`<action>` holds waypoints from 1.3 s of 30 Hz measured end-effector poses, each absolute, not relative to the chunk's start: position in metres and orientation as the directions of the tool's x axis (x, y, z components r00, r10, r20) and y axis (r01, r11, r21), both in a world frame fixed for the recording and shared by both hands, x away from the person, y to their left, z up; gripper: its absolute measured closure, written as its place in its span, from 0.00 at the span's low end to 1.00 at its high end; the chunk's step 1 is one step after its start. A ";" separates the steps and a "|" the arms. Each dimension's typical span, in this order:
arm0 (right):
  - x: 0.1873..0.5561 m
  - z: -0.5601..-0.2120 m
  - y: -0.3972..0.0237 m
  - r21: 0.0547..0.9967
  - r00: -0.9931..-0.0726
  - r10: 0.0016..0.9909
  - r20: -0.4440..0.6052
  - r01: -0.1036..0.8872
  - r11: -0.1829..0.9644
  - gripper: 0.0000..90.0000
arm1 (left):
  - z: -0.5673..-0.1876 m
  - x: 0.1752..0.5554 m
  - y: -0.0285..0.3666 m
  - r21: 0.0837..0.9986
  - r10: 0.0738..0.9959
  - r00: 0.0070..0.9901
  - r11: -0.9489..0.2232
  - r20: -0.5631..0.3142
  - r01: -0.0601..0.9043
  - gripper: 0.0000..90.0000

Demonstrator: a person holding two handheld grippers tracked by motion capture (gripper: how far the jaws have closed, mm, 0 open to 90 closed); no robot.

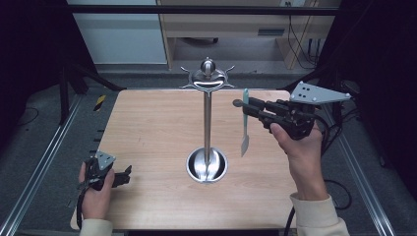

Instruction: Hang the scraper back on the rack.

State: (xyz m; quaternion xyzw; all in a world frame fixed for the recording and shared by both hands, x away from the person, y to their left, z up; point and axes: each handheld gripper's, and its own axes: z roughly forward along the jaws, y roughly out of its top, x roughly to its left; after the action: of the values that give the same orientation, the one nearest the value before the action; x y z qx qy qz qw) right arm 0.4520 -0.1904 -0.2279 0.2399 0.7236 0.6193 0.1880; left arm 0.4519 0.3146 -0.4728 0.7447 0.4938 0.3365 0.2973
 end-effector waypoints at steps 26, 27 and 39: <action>0.460 -0.217 -0.187 0.983 -0.842 0.540 0.023 0.117 0.140 0.83 | -0.473 0.453 0.312 0.770 0.932 0.294 -0.346 0.213 0.536 0.05; 0.461 -0.216 -0.186 0.983 -0.843 0.537 0.020 0.115 0.143 0.83 | -0.473 0.453 0.312 0.769 0.931 0.296 -0.348 0.214 0.536 0.05; 0.465 -0.212 -0.182 0.978 -0.847 0.531 0.021 0.127 0.164 0.83 | -0.473 0.453 0.312 0.769 0.931 0.297 -0.348 0.214 0.536 0.05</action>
State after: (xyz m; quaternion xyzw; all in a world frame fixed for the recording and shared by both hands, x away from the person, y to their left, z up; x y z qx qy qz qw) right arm 0.4650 -0.1824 -0.2120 0.2212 0.7445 0.6077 0.1662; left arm 0.4528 0.3123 -0.4730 0.7495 0.4892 0.3350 0.2944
